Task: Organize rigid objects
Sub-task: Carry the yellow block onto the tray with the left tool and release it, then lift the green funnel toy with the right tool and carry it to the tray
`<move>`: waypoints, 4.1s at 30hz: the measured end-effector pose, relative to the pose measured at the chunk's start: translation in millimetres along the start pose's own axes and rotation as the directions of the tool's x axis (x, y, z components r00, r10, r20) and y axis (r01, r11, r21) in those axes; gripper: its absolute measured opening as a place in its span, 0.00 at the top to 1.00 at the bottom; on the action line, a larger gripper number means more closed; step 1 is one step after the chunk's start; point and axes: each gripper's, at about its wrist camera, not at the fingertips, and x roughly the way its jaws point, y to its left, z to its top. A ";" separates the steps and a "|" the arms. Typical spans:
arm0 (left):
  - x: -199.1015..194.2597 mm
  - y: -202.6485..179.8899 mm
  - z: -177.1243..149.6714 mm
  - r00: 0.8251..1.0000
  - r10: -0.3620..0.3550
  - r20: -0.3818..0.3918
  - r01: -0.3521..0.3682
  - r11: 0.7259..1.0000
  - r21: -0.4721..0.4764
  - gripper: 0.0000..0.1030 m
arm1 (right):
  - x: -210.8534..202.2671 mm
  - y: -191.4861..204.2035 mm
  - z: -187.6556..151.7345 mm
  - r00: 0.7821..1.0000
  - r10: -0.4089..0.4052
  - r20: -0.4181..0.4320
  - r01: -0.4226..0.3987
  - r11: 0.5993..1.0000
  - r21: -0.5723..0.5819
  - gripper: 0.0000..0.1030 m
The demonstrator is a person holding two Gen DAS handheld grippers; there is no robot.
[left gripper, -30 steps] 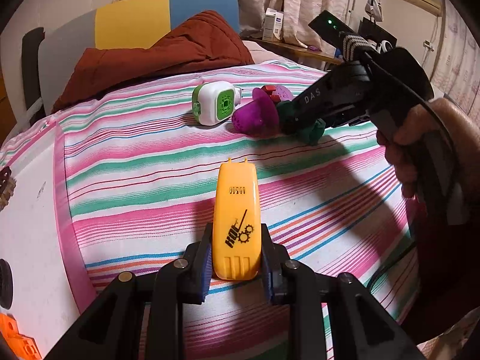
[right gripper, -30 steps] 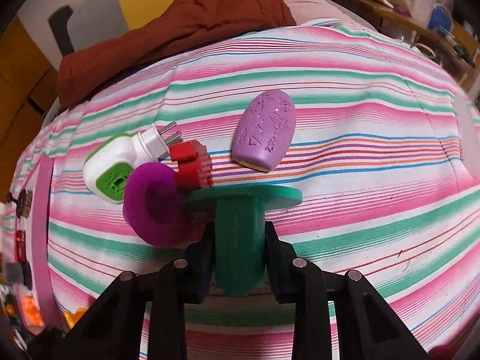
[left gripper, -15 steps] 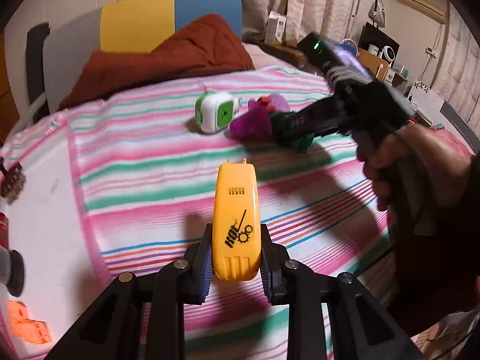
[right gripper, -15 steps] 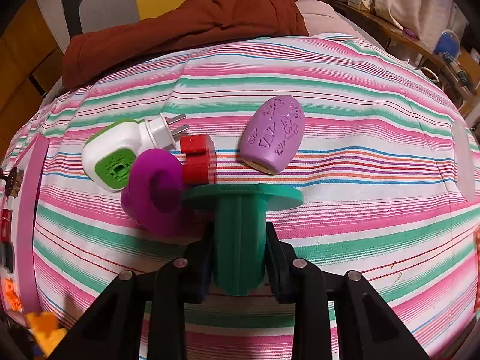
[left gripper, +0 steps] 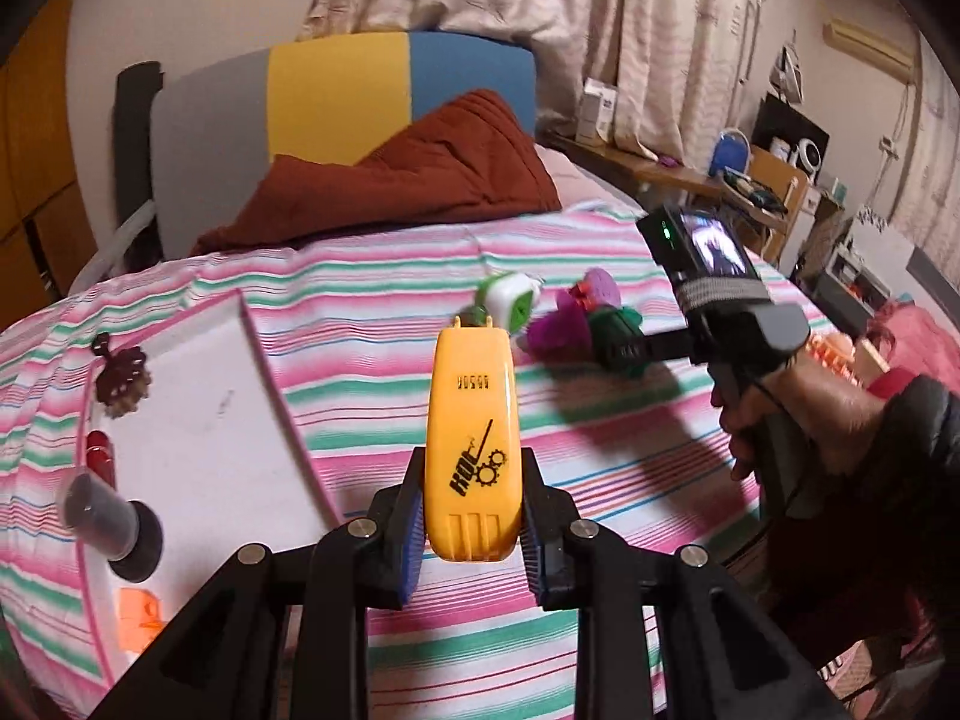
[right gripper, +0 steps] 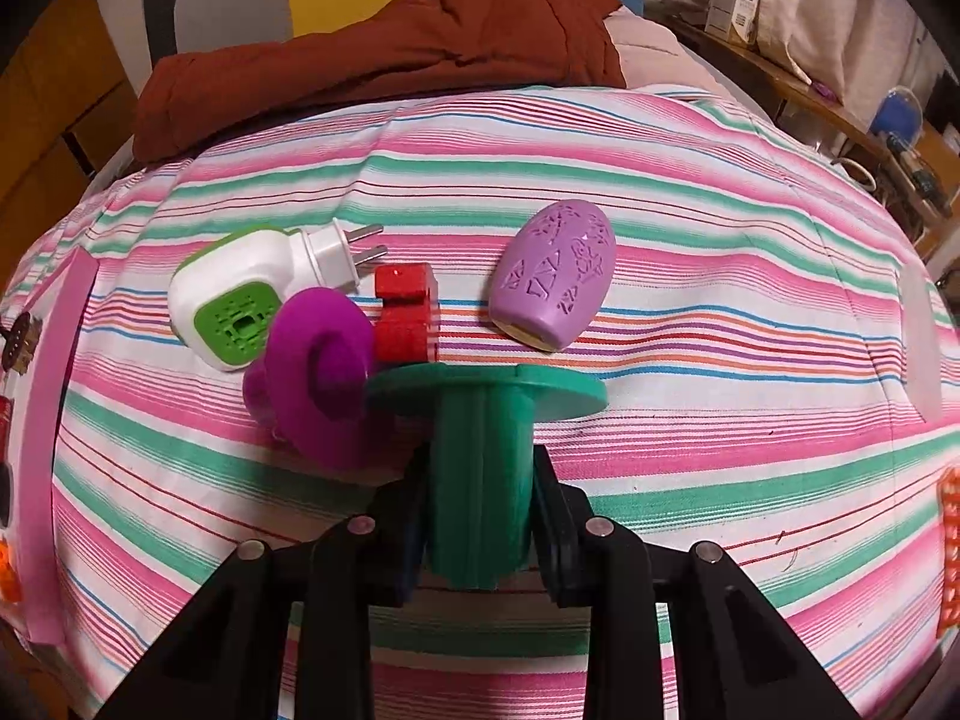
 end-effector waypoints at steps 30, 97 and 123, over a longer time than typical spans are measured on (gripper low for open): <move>-25.3 193.9 44.7 1.000 0.019 0.002 -0.017 0.953 -0.301 0.75 | 0.7 14.1 -0.2 0.997 -0.071 0.012 0.072 0.994 -0.083 0.71; -73.4 159.0 -46.0 0.935 0.354 -0.010 -0.334 0.873 -0.356 0.69 | -19.3 33.2 -27.0 0.997 -0.042 -0.059 0.035 0.992 -0.119 0.71; -80.2 172.1 -59.5 0.924 0.379 -0.039 -0.365 0.851 -0.377 0.69 | -68.4 148.4 -49.5 0.976 0.217 0.027 -0.205 0.950 -0.237 0.71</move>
